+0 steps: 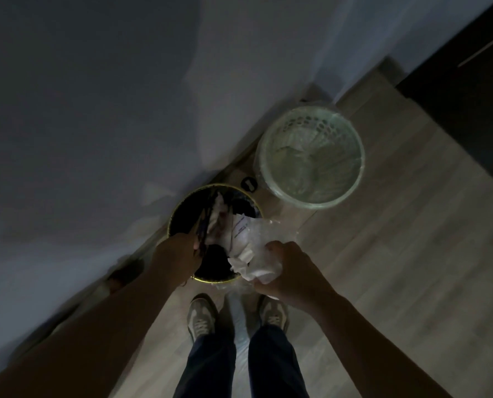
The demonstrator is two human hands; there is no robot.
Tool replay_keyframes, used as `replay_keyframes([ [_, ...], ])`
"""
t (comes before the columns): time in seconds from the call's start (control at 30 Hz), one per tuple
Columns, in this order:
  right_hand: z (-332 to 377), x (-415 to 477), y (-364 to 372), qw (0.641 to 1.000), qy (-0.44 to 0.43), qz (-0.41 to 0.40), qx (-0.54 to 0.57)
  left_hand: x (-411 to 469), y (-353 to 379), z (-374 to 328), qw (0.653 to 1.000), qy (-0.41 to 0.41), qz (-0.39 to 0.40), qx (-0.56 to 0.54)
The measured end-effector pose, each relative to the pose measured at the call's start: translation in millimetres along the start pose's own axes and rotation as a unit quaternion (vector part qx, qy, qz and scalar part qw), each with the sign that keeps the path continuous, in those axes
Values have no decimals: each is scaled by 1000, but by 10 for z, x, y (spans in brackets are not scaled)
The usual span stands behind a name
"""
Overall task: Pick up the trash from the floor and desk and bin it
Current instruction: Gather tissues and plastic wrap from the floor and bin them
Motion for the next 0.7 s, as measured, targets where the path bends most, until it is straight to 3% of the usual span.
replay_keyframes([
  [0.2,349,621,254,988,-2,72,-136,-159,-89,337,999,-6,3,34],
  [0.37,474,926,334,982,22,95,-163,-250,-161,516,999,-4,1,37],
  [0.7,468,829,324,982,-21,81,-171,-356,-220,535,999,19,-10,32],
])
Point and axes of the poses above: each hand's wrist, its own x-axis towards the middle knuckle, its own y-axis out of the palm, z = x × y, the point moved 5 cm from there along x, towards the middle knuckle, and after that the axes turned 11 degrees about z, right-handed, at the moved point
